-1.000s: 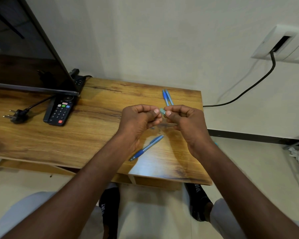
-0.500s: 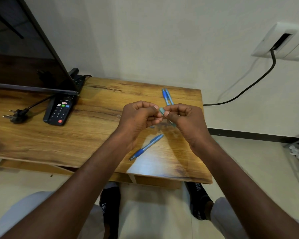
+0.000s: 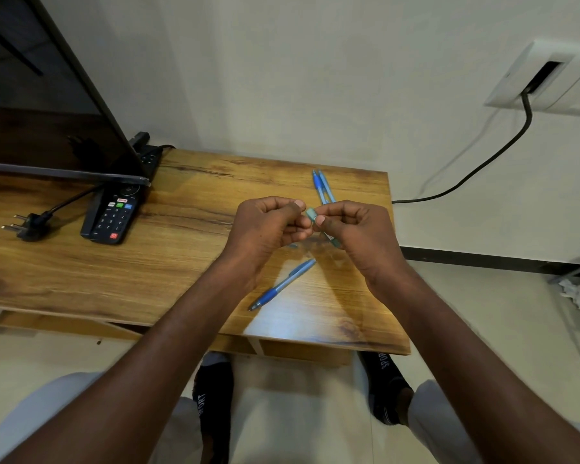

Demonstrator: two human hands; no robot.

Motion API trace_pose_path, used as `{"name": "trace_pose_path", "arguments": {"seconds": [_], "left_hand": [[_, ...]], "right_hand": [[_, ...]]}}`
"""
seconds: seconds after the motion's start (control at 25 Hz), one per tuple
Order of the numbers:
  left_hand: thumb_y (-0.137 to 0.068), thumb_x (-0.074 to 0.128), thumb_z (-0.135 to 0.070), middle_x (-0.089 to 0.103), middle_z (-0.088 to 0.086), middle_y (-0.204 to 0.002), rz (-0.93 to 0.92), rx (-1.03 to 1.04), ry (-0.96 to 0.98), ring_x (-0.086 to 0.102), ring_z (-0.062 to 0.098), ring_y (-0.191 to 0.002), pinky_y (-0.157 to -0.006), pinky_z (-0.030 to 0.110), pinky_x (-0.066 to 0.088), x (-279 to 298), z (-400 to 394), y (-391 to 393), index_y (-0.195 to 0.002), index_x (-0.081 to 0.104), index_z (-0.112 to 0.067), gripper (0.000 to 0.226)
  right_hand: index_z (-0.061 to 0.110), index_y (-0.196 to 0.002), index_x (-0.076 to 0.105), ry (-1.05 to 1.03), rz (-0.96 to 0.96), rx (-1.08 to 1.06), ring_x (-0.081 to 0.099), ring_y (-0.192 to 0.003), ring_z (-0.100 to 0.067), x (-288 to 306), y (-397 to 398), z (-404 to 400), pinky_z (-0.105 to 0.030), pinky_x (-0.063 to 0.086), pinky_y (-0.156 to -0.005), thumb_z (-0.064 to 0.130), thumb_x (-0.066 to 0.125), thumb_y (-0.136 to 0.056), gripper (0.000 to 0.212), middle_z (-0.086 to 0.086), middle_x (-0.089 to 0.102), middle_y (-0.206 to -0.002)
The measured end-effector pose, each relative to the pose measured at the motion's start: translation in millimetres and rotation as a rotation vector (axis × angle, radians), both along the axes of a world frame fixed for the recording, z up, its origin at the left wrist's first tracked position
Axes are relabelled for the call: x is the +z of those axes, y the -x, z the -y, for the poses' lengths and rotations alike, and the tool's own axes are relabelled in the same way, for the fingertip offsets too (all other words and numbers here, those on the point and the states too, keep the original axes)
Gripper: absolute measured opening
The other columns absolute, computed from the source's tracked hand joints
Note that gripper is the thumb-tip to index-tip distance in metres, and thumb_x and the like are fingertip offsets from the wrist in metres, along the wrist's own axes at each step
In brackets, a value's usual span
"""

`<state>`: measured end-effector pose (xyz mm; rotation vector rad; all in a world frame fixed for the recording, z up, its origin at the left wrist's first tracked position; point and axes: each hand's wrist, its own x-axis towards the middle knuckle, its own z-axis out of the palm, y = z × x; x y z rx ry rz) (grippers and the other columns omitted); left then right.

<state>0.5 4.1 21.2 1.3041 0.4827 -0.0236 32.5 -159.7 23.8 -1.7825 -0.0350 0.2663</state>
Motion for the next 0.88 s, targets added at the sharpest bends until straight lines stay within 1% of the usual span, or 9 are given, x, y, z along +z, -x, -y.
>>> {"name": "trace_pose_path", "arguments": {"seconds": [0.08,0.16,0.2,0.28,0.32,0.44,0.56,0.72,0.88], "left_hand": [[-0.1,0.069,-0.011,0.078,0.02,-0.091,-0.031,-0.016,0.075,0.078,0.027,-0.085,-0.08,0.032,0.065,-1,1,1,-0.11,0.075,0.003,0.018],[-0.1,0.067,-0.007,0.079,0.021,-0.095,-0.061,-0.027,0.152,0.079,0.026,-0.087,-0.079,0.029,0.065,-2,3,1,-0.11,0.075,0.003,0.016],[-0.1,0.065,-0.004,0.079,0.021,-0.095,-0.075,-0.024,0.195,0.079,0.027,-0.089,-0.079,0.029,0.065,-2,4,1,-0.11,0.075,0.004,0.016],[-0.102,0.059,0.002,0.079,0.022,-0.096,-0.103,-0.016,0.295,0.08,0.028,-0.089,-0.079,0.029,0.065,-4,7,1,-0.111,0.073,0.007,0.017],[-0.103,0.056,0.005,0.078,0.022,-0.098,-0.112,-0.014,0.344,0.08,0.027,-0.088,-0.08,0.029,0.065,-5,8,1,-0.112,0.072,0.008,0.019],[-0.102,0.054,0.008,0.077,0.023,-0.1,-0.123,-0.005,0.461,0.08,0.024,-0.085,-0.081,0.028,0.065,-7,11,2,-0.117,0.069,0.011,0.021],[-0.103,0.054,0.006,0.077,0.021,-0.096,-0.142,0.006,0.528,0.08,0.025,-0.084,-0.074,0.026,0.065,-6,11,2,-0.117,0.068,0.01,0.02],[-0.105,0.049,0.006,0.077,0.019,-0.093,-0.147,0.017,0.567,0.08,0.024,-0.082,-0.069,0.025,0.064,-5,13,3,-0.115,0.068,0.009,0.021],[-0.105,0.049,0.006,0.077,0.018,-0.091,-0.153,0.013,0.584,0.08,0.023,-0.08,-0.071,0.025,0.065,-2,13,4,-0.113,0.068,0.008,0.021]], "right_hand": [[0.018,-0.102,0.084,0.03,0.028,-0.01,0.076,-0.096,-0.012,0,-1,0,-0.029,0.059,-0.082,0.015,0.076,-0.095,0.011,0.003,0.081,-0.093],[0.02,-0.102,0.084,0.073,0.077,-0.021,0.073,-0.099,-0.009,0,-3,1,-0.028,0.057,-0.087,0.017,0.076,-0.095,0.011,0.007,0.081,-0.095],[0.021,-0.102,0.084,0.108,0.116,-0.025,0.072,-0.098,-0.006,1,-3,1,-0.023,0.055,-0.087,0.017,0.076,-0.094,0.012,0.008,0.08,-0.095],[0.024,-0.101,0.084,0.225,0.233,-0.016,0.069,-0.095,0.0,3,-3,2,-0.007,0.048,-0.079,0.017,0.076,-0.093,0.013,0.013,0.077,-0.092],[0.025,-0.099,0.083,0.282,0.288,-0.006,0.068,-0.093,0.003,4,-3,2,-0.003,0.045,-0.075,0.016,0.076,-0.093,0.013,0.015,0.076,-0.091],[0.025,-0.097,0.082,0.333,0.356,0.001,0.068,-0.095,0.004,7,-1,1,-0.007,0.047,-0.079,0.016,0.075,-0.093,0.012,0.018,0.075,-0.091],[0.023,-0.099,0.083,0.315,0.351,-0.023,0.069,-0.098,0.001,8,-1,0,-0.006,0.047,-0.082,0.016,0.075,-0.094,0.012,0.013,0.077,-0.097],[0.021,-0.103,0.083,0.331,0.379,-0.026,0.069,-0.102,-0.003,8,1,-1,-0.013,0.05,-0.084,0.016,0.075,-0.095,0.012,0.007,0.077,-0.104],[0.019,-0.104,0.082,0.33,0.393,-0.035,0.067,-0.099,-0.002,8,2,-2,-0.004,0.044,-0.078,0.015,0.074,-0.096,0.012,0.005,0.076,-0.103]]}}
